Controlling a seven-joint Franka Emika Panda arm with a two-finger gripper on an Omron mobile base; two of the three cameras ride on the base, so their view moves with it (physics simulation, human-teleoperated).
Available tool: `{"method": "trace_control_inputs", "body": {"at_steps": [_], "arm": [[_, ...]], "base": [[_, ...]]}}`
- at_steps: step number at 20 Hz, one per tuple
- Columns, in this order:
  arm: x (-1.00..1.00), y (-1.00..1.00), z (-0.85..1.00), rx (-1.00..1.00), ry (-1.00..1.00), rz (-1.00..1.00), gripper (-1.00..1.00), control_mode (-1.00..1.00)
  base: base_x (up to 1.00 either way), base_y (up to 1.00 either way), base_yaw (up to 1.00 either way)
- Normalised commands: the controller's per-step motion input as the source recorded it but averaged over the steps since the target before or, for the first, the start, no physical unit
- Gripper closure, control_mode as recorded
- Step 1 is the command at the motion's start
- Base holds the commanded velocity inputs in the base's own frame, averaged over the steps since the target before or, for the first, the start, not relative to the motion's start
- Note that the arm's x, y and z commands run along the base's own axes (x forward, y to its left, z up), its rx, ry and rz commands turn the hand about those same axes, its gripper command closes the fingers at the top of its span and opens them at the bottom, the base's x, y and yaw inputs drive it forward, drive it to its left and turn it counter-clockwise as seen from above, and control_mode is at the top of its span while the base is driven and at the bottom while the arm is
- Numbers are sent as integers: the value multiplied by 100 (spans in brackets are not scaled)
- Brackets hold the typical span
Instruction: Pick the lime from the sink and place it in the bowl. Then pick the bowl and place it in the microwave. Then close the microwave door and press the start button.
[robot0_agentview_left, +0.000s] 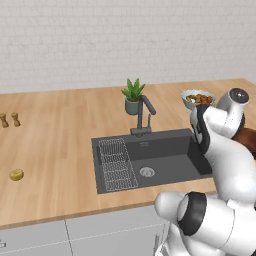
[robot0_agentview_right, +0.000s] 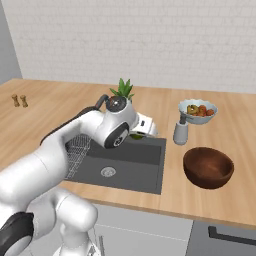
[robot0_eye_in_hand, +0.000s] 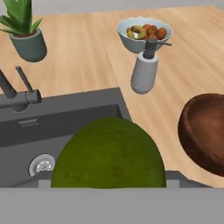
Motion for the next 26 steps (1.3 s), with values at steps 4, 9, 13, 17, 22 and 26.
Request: {"method": "trace_control_inputs", "body": {"at_steps": [4, 9, 13, 17, 22, 26], "arm": [[-8, -42, 3, -2, 27, 0, 100, -100], [0, -44, -3, -2, 28, 0, 100, -100], [1, -44, -39, 0, 5, 0, 100, -100], [21, -62, -13, 0, 10, 0, 100, -100], [20, -69, -4, 0, 4, 0, 100, -100], [21, -62, -17, 0, 0, 0, 100, -100]], "base": [[0, 0, 0], [0, 0, 0], [0, 0, 0], [0, 0, 0], [0, 0, 0], [0, 0, 0]]}}
